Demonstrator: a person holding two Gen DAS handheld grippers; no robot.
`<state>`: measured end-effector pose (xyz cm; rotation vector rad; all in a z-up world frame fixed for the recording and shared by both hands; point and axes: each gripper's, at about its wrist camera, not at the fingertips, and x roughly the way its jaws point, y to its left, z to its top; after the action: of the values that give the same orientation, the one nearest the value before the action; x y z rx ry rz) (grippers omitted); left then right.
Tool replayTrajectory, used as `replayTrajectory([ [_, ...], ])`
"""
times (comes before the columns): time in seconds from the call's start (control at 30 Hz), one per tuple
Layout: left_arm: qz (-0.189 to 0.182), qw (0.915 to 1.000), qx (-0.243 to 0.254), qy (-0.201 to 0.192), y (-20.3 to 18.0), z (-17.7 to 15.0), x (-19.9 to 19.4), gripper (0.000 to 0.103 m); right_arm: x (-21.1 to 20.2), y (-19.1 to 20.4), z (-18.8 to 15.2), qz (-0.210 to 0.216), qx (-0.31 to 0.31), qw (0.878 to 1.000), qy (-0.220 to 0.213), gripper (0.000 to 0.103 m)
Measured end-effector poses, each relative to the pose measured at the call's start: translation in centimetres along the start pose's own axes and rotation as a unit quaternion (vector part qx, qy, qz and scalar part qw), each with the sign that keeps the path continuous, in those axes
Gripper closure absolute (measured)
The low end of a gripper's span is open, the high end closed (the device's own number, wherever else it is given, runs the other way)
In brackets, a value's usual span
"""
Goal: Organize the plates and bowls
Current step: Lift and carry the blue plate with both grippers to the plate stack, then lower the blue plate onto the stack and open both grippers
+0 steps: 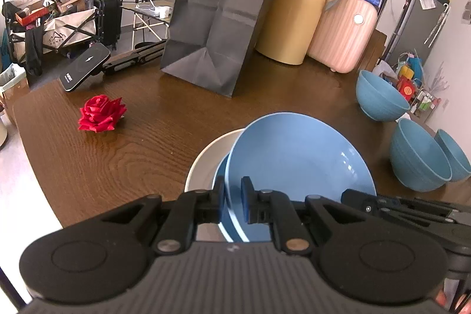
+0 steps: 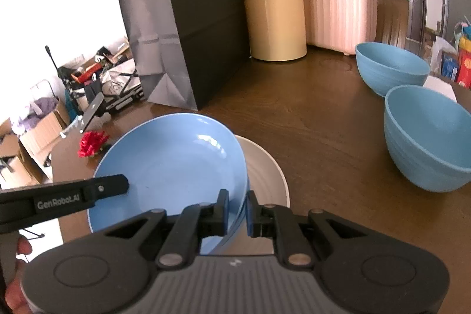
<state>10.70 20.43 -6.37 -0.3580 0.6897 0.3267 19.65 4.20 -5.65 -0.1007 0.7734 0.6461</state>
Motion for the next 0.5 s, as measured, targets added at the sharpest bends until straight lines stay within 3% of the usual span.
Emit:
replayTrajectory([
  [0.3,0.01,0.9999,0.011,-0.003,0.0,0.2,0.3,0.091,0.5,1.7,0.2,-0.043,-0.053,0.998,0.005,0.091],
  [0.5,0.013,0.9999,0.011,-0.002,0.3,0.3,0.4,0.089,0.9,1.8,0.4,-0.05,-0.059,0.997,0.01,0.09],
])
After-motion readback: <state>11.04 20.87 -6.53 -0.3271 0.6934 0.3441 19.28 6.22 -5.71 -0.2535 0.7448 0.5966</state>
